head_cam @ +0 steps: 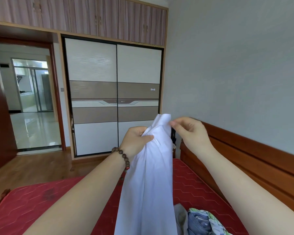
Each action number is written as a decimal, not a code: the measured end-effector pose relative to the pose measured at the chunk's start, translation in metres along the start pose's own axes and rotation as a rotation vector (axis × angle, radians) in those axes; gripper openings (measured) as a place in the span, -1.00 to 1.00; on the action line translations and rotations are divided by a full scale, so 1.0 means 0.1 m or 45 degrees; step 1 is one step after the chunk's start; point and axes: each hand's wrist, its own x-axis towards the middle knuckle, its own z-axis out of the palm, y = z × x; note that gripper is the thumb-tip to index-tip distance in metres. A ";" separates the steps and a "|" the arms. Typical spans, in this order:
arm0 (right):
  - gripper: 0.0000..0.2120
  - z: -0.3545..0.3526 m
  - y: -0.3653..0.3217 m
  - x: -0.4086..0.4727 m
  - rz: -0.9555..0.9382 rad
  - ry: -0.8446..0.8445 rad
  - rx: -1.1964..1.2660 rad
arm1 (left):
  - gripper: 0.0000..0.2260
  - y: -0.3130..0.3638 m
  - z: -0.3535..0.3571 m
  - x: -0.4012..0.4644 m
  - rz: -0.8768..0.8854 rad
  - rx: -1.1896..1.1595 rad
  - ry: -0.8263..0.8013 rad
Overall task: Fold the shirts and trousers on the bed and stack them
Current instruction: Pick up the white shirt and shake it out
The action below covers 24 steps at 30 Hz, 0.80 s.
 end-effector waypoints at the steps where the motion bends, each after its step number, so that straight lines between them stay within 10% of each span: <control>1: -0.75 0.00 0.06 0.02 0.014 0.117 -0.031 | -0.92 0.02 -0.01 -0.01 -0.003 -0.037 -0.035; 4: -0.26 0.01 0.16 0.09 0.325 -0.222 0.397 | -0.88 0.10 -0.03 -0.04 0.028 -0.108 -0.186; 9: -0.58 0.09 0.06 0.15 0.476 -0.399 0.642 | -0.88 0.18 -0.08 -0.07 0.146 0.029 -0.199; 16: -0.69 0.31 -0.14 0.22 0.366 -0.329 0.369 | -0.75 0.06 -0.05 -0.31 0.507 0.513 0.434; 24: -0.71 0.27 -0.28 0.28 0.335 -0.342 0.298 | -0.73 -0.22 -0.36 -0.38 0.281 0.587 0.018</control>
